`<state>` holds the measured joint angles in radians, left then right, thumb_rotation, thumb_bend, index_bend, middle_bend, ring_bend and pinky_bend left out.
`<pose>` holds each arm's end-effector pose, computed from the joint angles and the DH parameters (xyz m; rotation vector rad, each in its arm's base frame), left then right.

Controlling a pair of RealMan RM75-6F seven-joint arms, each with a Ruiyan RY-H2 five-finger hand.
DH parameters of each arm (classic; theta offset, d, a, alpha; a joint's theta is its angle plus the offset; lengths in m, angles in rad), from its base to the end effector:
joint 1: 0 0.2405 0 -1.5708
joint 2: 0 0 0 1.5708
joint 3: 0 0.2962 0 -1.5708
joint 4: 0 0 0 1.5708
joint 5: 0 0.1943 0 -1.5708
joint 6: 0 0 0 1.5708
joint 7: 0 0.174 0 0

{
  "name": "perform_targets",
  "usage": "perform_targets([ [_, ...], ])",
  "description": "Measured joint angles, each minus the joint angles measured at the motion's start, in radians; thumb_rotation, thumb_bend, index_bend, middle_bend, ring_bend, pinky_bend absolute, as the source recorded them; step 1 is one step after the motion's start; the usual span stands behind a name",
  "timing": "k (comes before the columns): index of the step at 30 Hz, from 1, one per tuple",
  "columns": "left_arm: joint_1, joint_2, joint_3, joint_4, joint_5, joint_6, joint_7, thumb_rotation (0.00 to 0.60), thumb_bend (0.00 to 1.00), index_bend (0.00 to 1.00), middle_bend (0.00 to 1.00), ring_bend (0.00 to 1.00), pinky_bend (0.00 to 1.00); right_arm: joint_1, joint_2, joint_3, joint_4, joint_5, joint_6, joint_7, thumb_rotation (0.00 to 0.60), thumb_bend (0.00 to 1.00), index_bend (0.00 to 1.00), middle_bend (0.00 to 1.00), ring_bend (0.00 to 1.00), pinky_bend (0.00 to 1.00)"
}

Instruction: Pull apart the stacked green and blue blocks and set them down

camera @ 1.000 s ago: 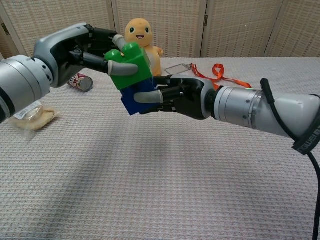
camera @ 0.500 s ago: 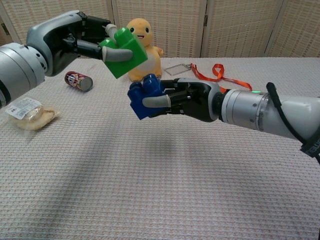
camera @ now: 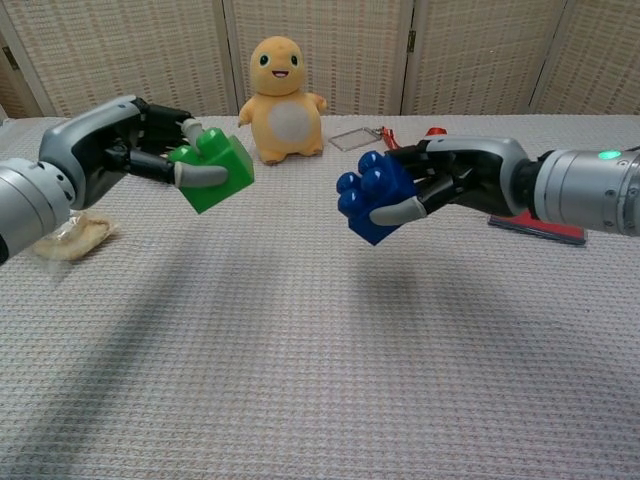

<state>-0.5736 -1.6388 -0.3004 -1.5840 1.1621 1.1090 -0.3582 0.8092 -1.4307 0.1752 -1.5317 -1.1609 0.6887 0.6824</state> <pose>-0.1668 0.3663 -0.0012 -1.2336 -1.7315 -1.5839 -0.1571 -0.3920 -0.0112 1.5903 -2.0230 1.2082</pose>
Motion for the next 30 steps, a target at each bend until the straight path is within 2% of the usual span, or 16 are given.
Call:
perform_targets([
  [8, -0.004, -0.072, 0.039, 0.124, 0.030, -0.040, -0.053, 0.600, 0.36, 0.66, 0.82, 0.36, 0.00, -0.004, 0.050, -0.045, -0.049, 0.211, -0.005, -0.268, 0.600, 0.33, 0.82, 0.57, 0.49, 0.22],
  [17, -0.011, -0.144, 0.055, 0.244, 0.059, -0.073, -0.133, 0.600, 0.36, 0.65, 0.82, 0.36, 0.00, 0.021, 0.031, -0.070, -0.047, 0.367, -0.005, -0.450, 0.600, 0.33, 0.82, 0.56, 0.47, 0.22],
  [20, -0.015, -0.154, 0.059, 0.272, 0.071, -0.090, -0.164, 0.600, 0.36, 0.63, 0.81, 0.34, 0.00, 0.028, 0.022, -0.069, -0.049, 0.390, -0.009, -0.482, 0.600, 0.33, 0.78, 0.48, 0.42, 0.22],
  [22, -0.019, -0.157, 0.060, 0.283, 0.077, -0.105, -0.187, 0.600, 0.36, 0.58, 0.75, 0.31, 0.00, 0.031, 0.023, -0.070, -0.053, 0.398, -0.020, -0.491, 0.600, 0.33, 0.63, 0.32, 0.32, 0.16],
  [23, -0.021, -0.157, 0.061, 0.287, 0.081, -0.114, -0.196, 0.600, 0.36, 0.54, 0.67, 0.27, 0.00, 0.033, 0.026, -0.071, -0.056, 0.401, -0.031, -0.496, 0.600, 0.33, 0.54, 0.24, 0.26, 0.12],
  [24, -0.023, -0.156, 0.063, 0.289, 0.085, -0.124, -0.203, 0.600, 0.36, 0.47, 0.54, 0.21, 0.00, 0.034, 0.028, -0.072, -0.059, 0.401, -0.039, -0.499, 0.600, 0.33, 0.41, 0.14, 0.18, 0.06],
  [25, -0.028, -0.152, 0.067, 0.292, 0.093, -0.140, -0.213, 0.600, 0.36, 0.43, 0.47, 0.17, 0.00, 0.034, 0.032, -0.072, -0.061, 0.400, -0.048, -0.502, 0.600, 0.33, 0.28, 0.06, 0.11, 0.02],
  [26, -0.032, -0.148, 0.070, 0.293, 0.100, -0.152, -0.222, 0.600, 0.36, 0.39, 0.36, 0.10, 0.00, 0.035, 0.037, -0.073, -0.063, 0.398, -0.061, -0.504, 0.600, 0.33, 0.18, 0.02, 0.06, 0.01],
  [28, -0.039, -0.140, 0.075, 0.294, 0.114, -0.173, -0.250, 0.600, 0.36, 0.34, 0.23, 0.03, 0.00, 0.037, 0.047, -0.072, -0.068, 0.393, -0.080, -0.507, 0.600, 0.33, 0.03, 0.00, 0.00, 0.00],
  [29, -0.042, -0.136, 0.077, 0.294, 0.120, -0.180, -0.263, 0.600, 0.36, 0.32, 0.15, 0.01, 0.00, 0.037, 0.055, -0.071, -0.073, 0.390, -0.088, -0.508, 0.600, 0.33, 0.01, 0.00, 0.00, 0.00],
  [30, -0.045, -0.133, 0.078, 0.294, 0.127, -0.186, -0.277, 0.600, 0.36, 0.30, 0.11, 0.00, 0.00, 0.038, 0.062, -0.069, -0.078, 0.388, -0.093, -0.508, 0.600, 0.33, 0.00, 0.00, 0.00, 0.00],
])
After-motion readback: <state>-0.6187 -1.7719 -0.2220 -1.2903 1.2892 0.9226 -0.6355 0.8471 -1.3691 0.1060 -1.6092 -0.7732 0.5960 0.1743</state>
